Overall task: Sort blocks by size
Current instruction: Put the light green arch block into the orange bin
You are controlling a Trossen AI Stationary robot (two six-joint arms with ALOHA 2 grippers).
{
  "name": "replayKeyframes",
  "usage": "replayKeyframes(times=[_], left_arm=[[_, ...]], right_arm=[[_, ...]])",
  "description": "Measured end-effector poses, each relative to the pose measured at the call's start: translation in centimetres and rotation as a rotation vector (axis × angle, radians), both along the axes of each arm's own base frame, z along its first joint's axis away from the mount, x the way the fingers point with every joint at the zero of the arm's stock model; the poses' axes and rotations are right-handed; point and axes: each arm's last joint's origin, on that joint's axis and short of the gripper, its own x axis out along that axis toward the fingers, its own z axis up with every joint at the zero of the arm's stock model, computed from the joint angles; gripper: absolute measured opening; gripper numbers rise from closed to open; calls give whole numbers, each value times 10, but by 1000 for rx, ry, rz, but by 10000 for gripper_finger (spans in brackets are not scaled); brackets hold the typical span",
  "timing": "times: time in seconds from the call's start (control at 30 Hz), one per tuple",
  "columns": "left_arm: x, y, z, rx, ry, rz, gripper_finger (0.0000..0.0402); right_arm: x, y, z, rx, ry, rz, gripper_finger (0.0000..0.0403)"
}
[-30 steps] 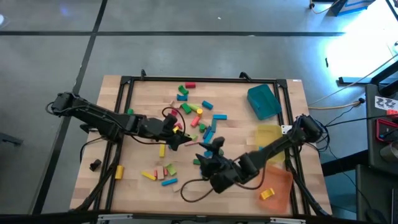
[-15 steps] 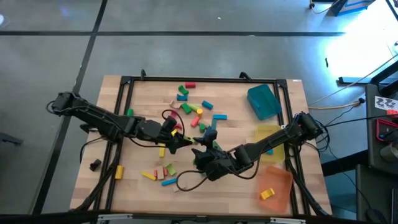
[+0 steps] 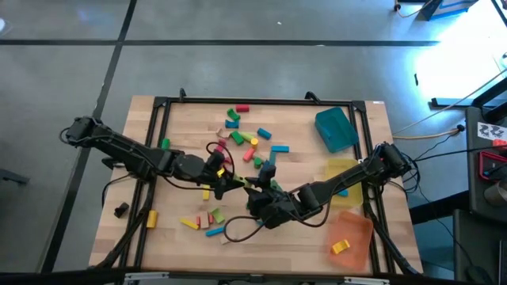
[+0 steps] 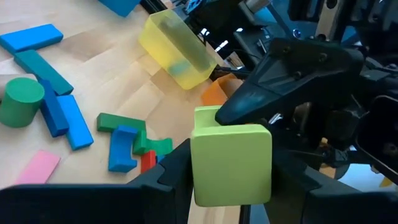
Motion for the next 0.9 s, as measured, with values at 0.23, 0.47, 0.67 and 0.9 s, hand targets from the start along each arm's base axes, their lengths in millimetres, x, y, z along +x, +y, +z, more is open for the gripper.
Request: replayKeyframes(times=[0.23,0.47,0.67,0.9], left_arm=[[-1,-3,0,26,-3,-17,139],[-1,-3,0,129,0,-56,139],[-1,-3,0,147,0,-61,139],[-1,-3,-1,196,8,-81,139]], right_arm=[[0,0,0,3,-1,3,132],[0,1,0,23,4,25,154],[0,1,0,30,8,35,130],[1,3,-1,67,16,68,104]])
